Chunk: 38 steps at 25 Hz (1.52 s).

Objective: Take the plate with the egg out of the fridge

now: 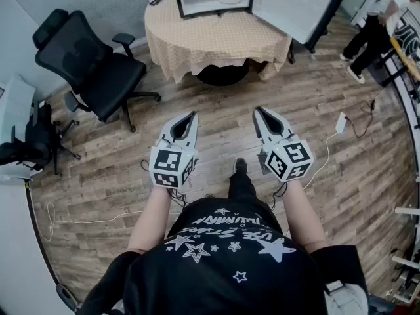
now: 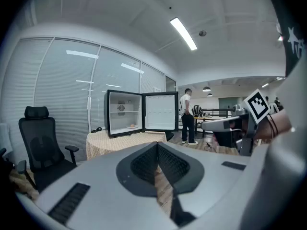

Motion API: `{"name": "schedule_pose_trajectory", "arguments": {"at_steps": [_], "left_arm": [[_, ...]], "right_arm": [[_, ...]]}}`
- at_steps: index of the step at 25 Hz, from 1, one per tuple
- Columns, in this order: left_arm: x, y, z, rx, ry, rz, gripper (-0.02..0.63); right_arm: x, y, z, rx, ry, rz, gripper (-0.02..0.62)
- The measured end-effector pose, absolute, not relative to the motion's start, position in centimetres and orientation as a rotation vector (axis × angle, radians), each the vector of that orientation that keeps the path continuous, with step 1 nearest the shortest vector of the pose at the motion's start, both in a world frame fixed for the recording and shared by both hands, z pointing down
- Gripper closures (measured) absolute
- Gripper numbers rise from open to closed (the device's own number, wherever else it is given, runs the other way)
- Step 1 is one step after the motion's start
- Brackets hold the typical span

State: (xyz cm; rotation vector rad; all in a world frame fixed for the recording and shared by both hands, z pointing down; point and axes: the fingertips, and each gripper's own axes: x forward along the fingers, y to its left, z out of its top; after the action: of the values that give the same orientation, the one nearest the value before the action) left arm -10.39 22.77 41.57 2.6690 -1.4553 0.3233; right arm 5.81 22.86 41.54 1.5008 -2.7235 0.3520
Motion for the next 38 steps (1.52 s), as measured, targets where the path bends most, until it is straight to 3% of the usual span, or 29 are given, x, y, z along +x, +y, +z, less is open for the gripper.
{"name": "schedule_pose_trajectory", "arguments": {"at_steps": [38], "left_arm": [[-13.6, 25.8, 44.2, 2.575, -1.463, 0.322, 0.598]], "right_arm": [[5.5, 25.0, 41.9, 1.660, -2.760, 0.462, 0.560]]}}
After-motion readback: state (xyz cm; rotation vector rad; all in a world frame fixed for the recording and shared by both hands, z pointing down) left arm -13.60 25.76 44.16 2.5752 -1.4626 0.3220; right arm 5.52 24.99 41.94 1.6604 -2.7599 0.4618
